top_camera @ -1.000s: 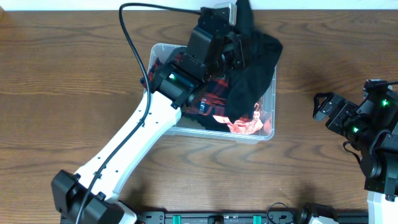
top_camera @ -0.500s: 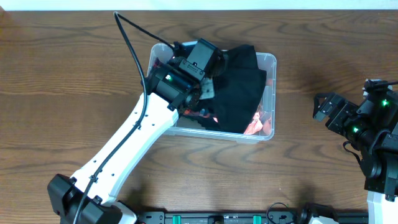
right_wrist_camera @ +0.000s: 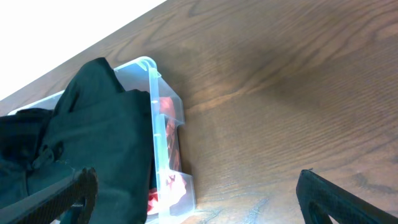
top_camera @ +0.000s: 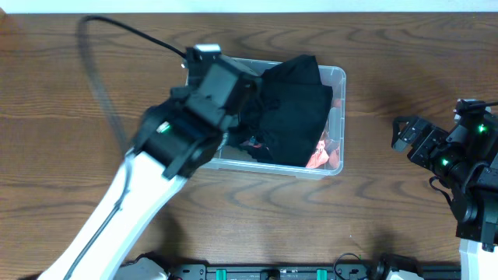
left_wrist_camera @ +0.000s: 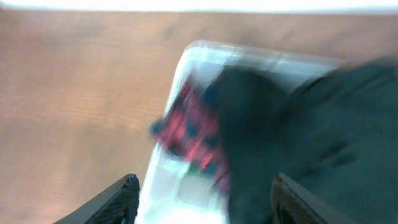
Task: Pack container
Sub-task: 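Press the black garment down into the bin with the left gripper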
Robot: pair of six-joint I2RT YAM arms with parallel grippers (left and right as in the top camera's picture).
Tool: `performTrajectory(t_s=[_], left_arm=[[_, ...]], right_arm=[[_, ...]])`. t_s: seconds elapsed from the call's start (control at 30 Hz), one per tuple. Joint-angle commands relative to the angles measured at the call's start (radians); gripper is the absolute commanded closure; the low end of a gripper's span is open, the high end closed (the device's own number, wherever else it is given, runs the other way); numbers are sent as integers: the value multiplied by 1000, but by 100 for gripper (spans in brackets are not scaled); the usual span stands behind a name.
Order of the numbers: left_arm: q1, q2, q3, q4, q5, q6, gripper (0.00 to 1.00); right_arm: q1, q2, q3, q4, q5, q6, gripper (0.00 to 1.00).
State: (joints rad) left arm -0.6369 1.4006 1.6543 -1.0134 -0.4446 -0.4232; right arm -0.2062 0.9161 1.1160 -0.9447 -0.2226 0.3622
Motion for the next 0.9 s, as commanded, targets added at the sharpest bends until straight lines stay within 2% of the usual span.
performTrajectory(t_s=[0.0, 0.1, 0.23, 0.33, 0.5, 0.6, 0.7, 0.87], left_arm=[[-1, -8, 24, 96, 155, 231, 33], [-1, 63, 16, 168, 220, 372, 35], [22, 217, 13, 117, 229, 396, 47], [55, 358, -5, 82, 246, 337, 51], [105, 600, -16, 58, 457, 251, 56], [108, 703, -16, 54, 463, 207, 56], [108, 729, -15, 39, 463, 200, 56], [114, 640, 61, -29, 452, 200, 56]], right_arm=[[-10, 0, 2, 1, 10, -11, 1], [-10, 0, 2, 1, 10, -11, 1], [-10, 0, 2, 1, 10, -11, 1], [-10, 0, 2, 1, 10, -11, 1], [-10, 0, 2, 1, 10, -11, 1], [-10, 0, 2, 1, 10, -11, 1], [-10, 0, 2, 1, 10, -11, 1], [-10, 0, 2, 1, 10, -11, 1]])
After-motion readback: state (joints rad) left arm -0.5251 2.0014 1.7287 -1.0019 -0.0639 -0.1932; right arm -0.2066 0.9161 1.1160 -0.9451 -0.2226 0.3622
